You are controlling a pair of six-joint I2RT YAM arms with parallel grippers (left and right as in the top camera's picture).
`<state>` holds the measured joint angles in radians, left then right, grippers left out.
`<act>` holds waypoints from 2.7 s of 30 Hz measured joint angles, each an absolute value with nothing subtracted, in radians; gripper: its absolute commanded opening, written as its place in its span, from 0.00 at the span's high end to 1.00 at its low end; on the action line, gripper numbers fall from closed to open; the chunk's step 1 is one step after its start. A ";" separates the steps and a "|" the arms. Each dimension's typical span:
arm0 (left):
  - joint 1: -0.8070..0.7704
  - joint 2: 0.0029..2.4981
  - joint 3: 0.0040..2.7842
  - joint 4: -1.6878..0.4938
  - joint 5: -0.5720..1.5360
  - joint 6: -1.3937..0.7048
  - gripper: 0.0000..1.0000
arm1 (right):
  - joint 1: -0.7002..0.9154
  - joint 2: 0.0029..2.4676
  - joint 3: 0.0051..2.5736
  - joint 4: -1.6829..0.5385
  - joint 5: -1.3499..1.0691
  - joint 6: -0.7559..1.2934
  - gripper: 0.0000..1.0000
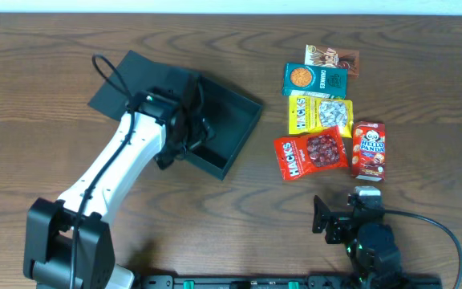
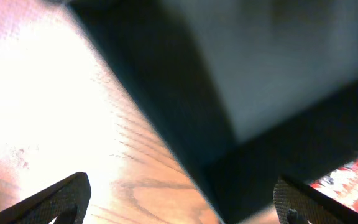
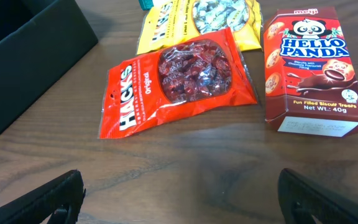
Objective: Pack container
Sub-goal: 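Drag the black box with the left gripper, rotating it toward center, then push the black box straight and pull the left gripper back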
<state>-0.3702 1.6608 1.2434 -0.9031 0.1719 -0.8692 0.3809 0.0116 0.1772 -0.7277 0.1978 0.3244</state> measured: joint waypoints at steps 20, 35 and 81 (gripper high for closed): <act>-0.355 1.721 1.102 -0.694 0.050 -0.955 0.42 | 0.381 0.012 0.177 -0.728 0.198 0.324 0.01; -0.350 1.721 1.102 -0.629 -0.045 -0.673 0.88 | 0.381 0.012 0.177 -0.728 0.198 0.324 0.01; -0.297 1.721 1.101 -0.496 -0.114 -0.365 0.94 | 0.381 0.012 0.177 -0.728 0.198 0.324 0.01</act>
